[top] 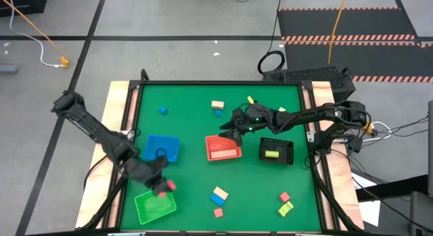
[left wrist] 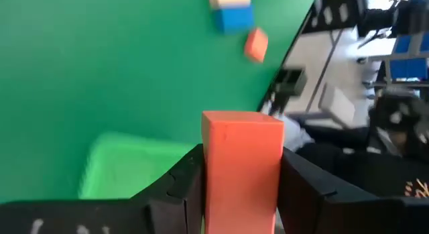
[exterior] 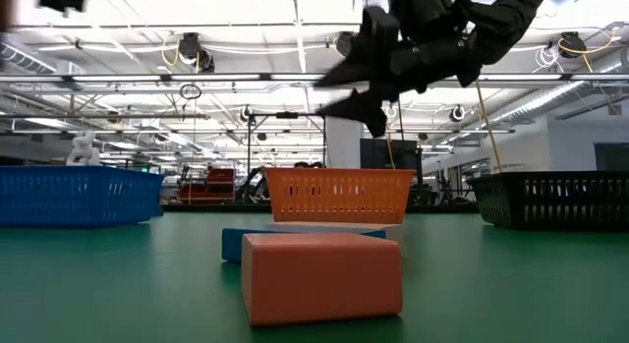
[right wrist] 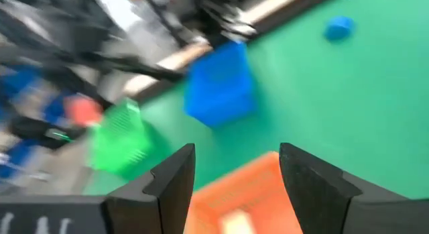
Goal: Sort & place blocks by color
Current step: Put the top orange block into the green bin, then put the top green block into the black bin
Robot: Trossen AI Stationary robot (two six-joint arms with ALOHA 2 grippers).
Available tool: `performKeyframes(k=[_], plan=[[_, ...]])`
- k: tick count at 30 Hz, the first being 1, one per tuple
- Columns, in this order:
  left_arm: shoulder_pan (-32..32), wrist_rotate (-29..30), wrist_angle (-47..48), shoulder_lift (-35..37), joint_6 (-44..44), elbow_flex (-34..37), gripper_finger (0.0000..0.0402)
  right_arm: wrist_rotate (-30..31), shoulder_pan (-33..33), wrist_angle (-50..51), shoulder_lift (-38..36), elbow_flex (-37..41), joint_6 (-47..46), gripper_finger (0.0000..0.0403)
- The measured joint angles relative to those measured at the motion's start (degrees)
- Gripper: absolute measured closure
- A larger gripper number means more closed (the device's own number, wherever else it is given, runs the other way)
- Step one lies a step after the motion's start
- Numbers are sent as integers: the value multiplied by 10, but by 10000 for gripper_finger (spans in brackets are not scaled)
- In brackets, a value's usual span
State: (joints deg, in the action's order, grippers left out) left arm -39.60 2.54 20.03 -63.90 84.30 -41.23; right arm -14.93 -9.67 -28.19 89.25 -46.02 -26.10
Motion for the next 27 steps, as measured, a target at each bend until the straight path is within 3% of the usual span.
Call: performKeyframes(k=[4,9,17,23,27], plan=[[-54,0,-1,-22,83,0,267,74,0,91,-9,0,63,197],[-88,-15,1,-66,164,0,267,240,-1,242,-62,0,149,197],[-91,-63,-3,-114,194,0,264,418,-1,452,-189,0,151,197],[-91,-68,-6,-116,200,0,165,465,-1,591,-254,0,75,197],[-91,-69,-6,-116,197,0,130,468,-3,651,-266,0,41,197]])
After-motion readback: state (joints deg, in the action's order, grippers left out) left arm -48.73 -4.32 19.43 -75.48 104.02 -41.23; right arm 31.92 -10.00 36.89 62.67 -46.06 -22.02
